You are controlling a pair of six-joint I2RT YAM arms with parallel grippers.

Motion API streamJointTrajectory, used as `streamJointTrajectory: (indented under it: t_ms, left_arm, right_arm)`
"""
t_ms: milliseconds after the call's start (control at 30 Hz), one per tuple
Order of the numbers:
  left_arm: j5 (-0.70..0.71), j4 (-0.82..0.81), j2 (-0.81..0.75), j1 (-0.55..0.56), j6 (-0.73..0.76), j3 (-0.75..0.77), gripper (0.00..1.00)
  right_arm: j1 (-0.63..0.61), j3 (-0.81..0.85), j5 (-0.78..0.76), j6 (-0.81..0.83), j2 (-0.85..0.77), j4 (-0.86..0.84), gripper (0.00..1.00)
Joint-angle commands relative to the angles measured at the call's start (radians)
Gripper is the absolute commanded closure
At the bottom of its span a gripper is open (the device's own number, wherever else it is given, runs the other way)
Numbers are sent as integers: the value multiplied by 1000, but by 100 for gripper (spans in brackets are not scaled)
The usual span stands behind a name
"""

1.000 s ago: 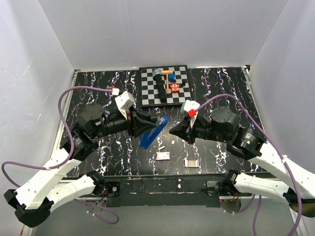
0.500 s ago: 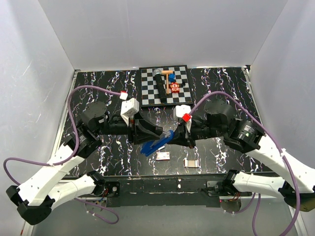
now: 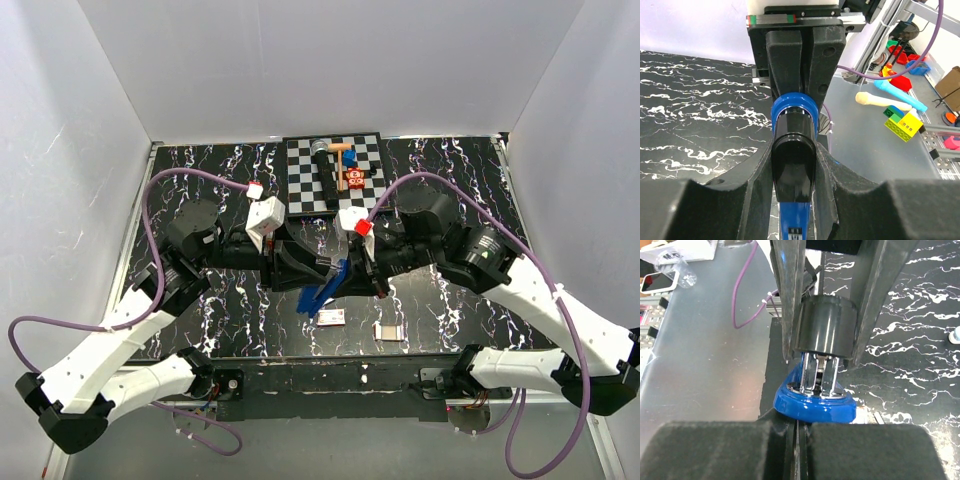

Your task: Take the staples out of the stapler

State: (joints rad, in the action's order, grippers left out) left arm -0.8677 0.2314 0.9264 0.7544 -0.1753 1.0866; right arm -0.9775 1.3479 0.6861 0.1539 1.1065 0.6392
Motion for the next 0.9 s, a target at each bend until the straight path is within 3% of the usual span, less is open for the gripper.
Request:
streamJointTrajectory:
  t_ms: [0, 333, 867]
  left_arm:
    - [-77, -52, 45, 14, -6, 36, 100]
    - [-148, -30, 110, 45, -9, 65, 100]
    - [-50, 22, 155, 103, 20, 139, 100]
  right_arm:
    - [-9, 106, 82, 24, 62, -79, 99]
    - [-9, 249, 125, 105, 168, 43, 99]
    - [-10, 243, 107, 90, 182, 28, 99]
